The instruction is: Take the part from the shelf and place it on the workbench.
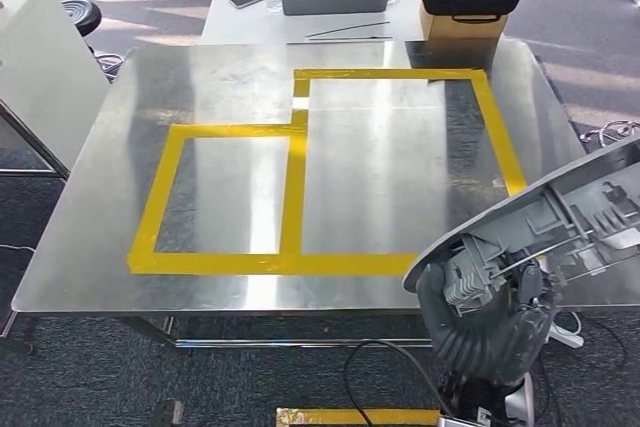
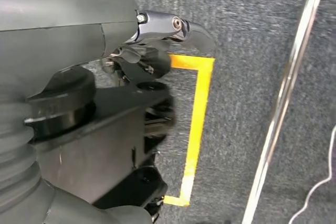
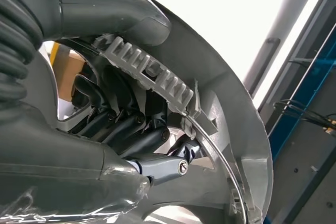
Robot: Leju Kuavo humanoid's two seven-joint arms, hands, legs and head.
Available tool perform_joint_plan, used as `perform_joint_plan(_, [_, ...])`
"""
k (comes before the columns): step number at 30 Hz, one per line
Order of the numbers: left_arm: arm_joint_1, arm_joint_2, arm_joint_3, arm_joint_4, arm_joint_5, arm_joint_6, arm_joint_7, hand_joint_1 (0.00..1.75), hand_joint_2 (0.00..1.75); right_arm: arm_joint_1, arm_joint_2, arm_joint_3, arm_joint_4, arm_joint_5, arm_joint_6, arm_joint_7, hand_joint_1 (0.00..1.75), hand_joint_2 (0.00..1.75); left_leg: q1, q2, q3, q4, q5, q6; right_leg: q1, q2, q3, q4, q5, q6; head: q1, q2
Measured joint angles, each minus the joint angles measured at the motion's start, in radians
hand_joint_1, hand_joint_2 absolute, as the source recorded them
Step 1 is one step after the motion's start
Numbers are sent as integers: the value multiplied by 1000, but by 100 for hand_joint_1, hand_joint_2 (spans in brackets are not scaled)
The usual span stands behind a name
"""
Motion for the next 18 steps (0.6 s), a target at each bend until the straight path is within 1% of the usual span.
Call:
perform_joint_plan(1, [-1, 0, 0, 0, 0, 0, 0, 0, 175, -1, 0, 0, 0, 0, 1, 3, 175, 175, 0, -1, 10, -37, 16, 4, 2, 0, -1, 0, -1, 5, 0, 0])
perform_joint_plan(2, [-1, -1, 0, 0, -1, -1, 0, 0, 175, -2, 0, -1, 0, 0, 2, 6, 175, 175, -1, -1, 13, -51, 18, 10, 3, 1, -3, 0, -1, 9, -1, 0])
perform_joint_plan(3, [0, -1, 0, 0, -1, -1, 0, 0, 175, -3, 0, -1, 0, 0, 3, 8, 175, 175, -2, -2, 13, -55, 19, 17, 3, 1, -4, -2, 0, 15, 0, 0])
perform_joint_plan(4, [1, -1, 0, 0, -1, -2, 0, 0, 175, -3, 0, -1, 0, 0, 3, 10, 175, 175, -2, -3, 13, -55, 27, 23, 2, 0, -5, -1, -2, 20, 0, 0])
perform_joint_plan(5, [2, -1, 0, 0, -1, -2, 0, 0, 175, -3, 0, -1, 0, -1, 3, 10, 175, 175, -1, -3, 15, -57, 29, 30, 1, -1, -9, 10, -12, 26, 2, 0])
perform_joint_plan(6, [1, -1, 0, 0, -1, -2, 0, 0, 175, -4, 0, -1, 0, -1, 3, 11, 175, 175, 1, -2, 16, -58, 31, 35, 0, -2, -22, 41, -32, 30, 5, 0])
perform_joint_plan(7, [0, -1, 0, 0, -1, -2, 0, 0, 175, -5, 0, 0, 0, 0, 3, 11, 175, 175, 2, -2, 17, -59, 32, 39, 0, -3, -45, 93, -63, 34, 8, 0])
perform_joint_plan(8, [0, -1, 0, 0, -1, -2, 0, 0, 175, -6, 0, 0, 0, -1, 3, 11, 175, 175, 1, -2, 18, -59, 32, 42, 0, -4, -75, 162, -97, 37, 12, 0])
perform_joint_plan(9, [0, -1, 0, 0, -1, -2, 0, 0, 175, -6, -1, 0, 0, -1, 5, 12, 175, 175, 0, -2, 18, -59, 31, 43, 0, -4, -105, 229, -125, 38, 13, 0])
perform_joint_plan(10, [0, -1, 0, 0, -1, -2, 0, 0, 175, -7, -1, 0, 1, -3, 8, 17, 175, 175, 0, -2, 18, -59, 31, 44, 1, -4, -126, 276, -139, 39, 13, 0])
perform_joint_plan(11, [0, -1, 0, 0, -2, -2, 0, 0, 175, -8, -2, -2, 2, -5, 13, 24, 175, 175, -1, -2, 19, -59, 31, 44, 1, -4, -129, 284, -134, 38, 14, 0])
perform_joint_plan(12, [1, 0, 0, 0, -3, -2, 0, 0, 175, -10, -4, -5, 5, -8, 20, 36, 175, 175, -2, -2, 20, -59, 31, 44, 1, -4, -112, 253, -111, 36, 14, 0])
perform_joint_plan(13, [0, 0, 0, 0, -5, -3, 0, 0, 175, -15, -6, -11, 8, -11, 30, 49, 175, 175, -2, -3, 21, -59, 30, 44, 1, -4, -78, 189, -77, 34, 14, 0])
perform_joint_plan(14, [0, 0, 0, 0, -7, -4, 0, 0, 175, -22, -8, -22, 15, -15, 44, 65, 175, 175, -2, -3, 23, -59, 30, 42, 1, -5, -38, 113, -49, 32, 14, 0])
perform_joint_plan(15, [-1, 0, 0, 0, -9, -5, 0, 0, 175, -29, -10, -37, 23, -20, 60, 81, 175, 175, -4, -4, 24, -58, 30, 39, 2, -5, -5, 51, -31, 29, 13, 0])
perform_joint_plan(16, [-1, 0, 0, 0, -12, -7, 0, 0, 175, -37, -13, -54, 32, -26, 77, 95, 175, 175, -5, -4, 23, -58, 30, 35, 3, -4, 16, 12, -22, 26, 13, 0])
perform_joint_plan(17, [-2, 0, 0, 0, -14, -9, 0, 0, 175, -43, -15, -73, 43, -33, 92, 108, 175, 175, -6, -4, 22, -59, 32, 30, 4, -4, 24, -5, -21, 23, 12, 0])
perform_joint_plan(18, [-2, 0, 0, 0, -16, -10, 0, 0, 175, -48, -17, -93, 56, -38, 107, 117, 175, 175, -7, -4, 21, -61, 34, 24, 6, -2, 23, -6, -18, 18, 12, 0])
